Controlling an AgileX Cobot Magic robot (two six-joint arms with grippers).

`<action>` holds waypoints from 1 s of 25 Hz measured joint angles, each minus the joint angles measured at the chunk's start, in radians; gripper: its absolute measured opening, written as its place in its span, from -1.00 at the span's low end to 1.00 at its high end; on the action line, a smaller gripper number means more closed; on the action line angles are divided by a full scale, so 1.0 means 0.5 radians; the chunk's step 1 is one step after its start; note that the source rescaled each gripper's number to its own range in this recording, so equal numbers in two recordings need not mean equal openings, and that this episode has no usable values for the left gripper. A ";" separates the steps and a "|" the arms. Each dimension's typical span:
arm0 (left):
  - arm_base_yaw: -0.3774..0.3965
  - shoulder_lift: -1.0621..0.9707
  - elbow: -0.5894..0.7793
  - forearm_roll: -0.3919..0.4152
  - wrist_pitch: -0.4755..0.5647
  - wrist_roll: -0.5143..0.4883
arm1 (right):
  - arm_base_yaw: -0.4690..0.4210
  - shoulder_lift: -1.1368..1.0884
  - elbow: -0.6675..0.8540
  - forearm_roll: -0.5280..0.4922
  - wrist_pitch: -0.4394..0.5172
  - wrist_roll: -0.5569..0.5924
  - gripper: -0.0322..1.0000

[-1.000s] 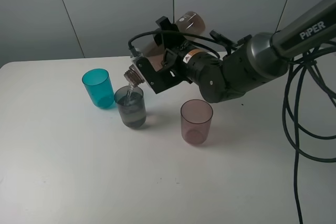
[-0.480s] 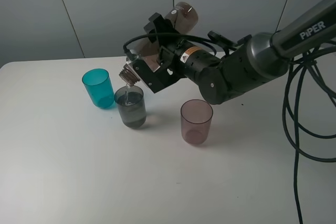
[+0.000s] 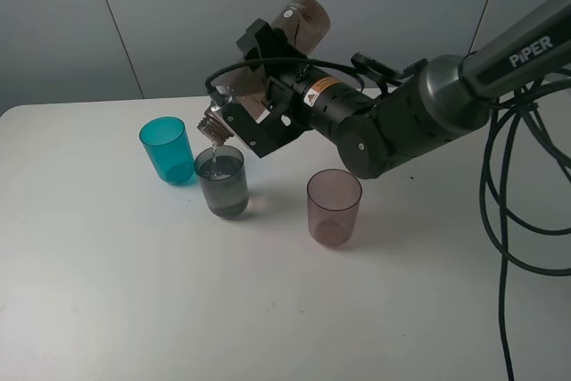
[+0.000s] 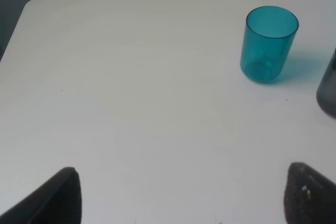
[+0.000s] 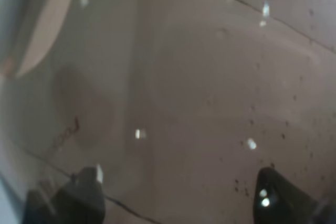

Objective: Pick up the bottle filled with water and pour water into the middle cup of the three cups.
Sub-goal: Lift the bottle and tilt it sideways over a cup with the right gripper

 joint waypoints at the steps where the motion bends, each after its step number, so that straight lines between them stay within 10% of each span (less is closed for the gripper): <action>1: 0.000 0.000 0.000 0.000 0.000 0.000 | 0.000 0.000 0.000 0.000 0.000 0.000 -0.94; 9: 0.000 0.000 0.000 0.000 0.000 0.000 | 0.000 0.000 0.000 0.004 0.015 0.103 -0.94; 25: 0.000 0.000 0.000 0.000 0.000 0.000 | 0.000 -0.011 -0.005 0.112 0.376 1.391 -0.94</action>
